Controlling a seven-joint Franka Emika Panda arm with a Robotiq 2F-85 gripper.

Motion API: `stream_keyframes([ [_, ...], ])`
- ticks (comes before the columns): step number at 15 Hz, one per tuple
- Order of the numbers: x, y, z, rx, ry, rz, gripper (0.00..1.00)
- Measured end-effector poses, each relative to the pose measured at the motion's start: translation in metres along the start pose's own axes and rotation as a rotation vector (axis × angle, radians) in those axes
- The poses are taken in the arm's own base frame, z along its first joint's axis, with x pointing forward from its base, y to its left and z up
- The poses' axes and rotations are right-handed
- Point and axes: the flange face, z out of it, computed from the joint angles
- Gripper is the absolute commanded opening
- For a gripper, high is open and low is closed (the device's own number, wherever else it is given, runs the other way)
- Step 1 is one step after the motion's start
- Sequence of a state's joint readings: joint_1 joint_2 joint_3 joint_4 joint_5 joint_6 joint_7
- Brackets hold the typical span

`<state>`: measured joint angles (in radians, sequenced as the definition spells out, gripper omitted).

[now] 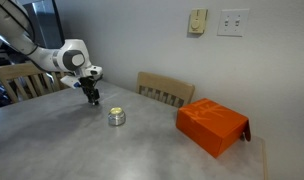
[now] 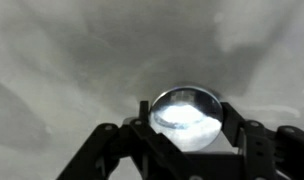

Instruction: Pick the lid from the table, place it on the bottle, put it back on the table then place it on the bottle again

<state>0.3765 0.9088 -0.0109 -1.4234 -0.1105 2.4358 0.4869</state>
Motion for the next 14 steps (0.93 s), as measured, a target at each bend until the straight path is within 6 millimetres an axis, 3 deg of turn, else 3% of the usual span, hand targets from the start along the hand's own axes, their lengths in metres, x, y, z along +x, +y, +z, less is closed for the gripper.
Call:
stream_keyframes([
  [2,-0.001,0.009,0.014,-0.020,-0.018,0.019,0.44],
  [7,0.000,0.011,0.015,-0.019,-0.030,0.033,0.44],
  [9,0.000,0.011,0.015,-0.022,-0.040,0.037,0.90],
  [11,0.001,0.012,0.015,-0.029,-0.052,0.037,0.98],
  [14,0.001,0.014,0.019,-0.040,-0.073,0.039,1.00],
])
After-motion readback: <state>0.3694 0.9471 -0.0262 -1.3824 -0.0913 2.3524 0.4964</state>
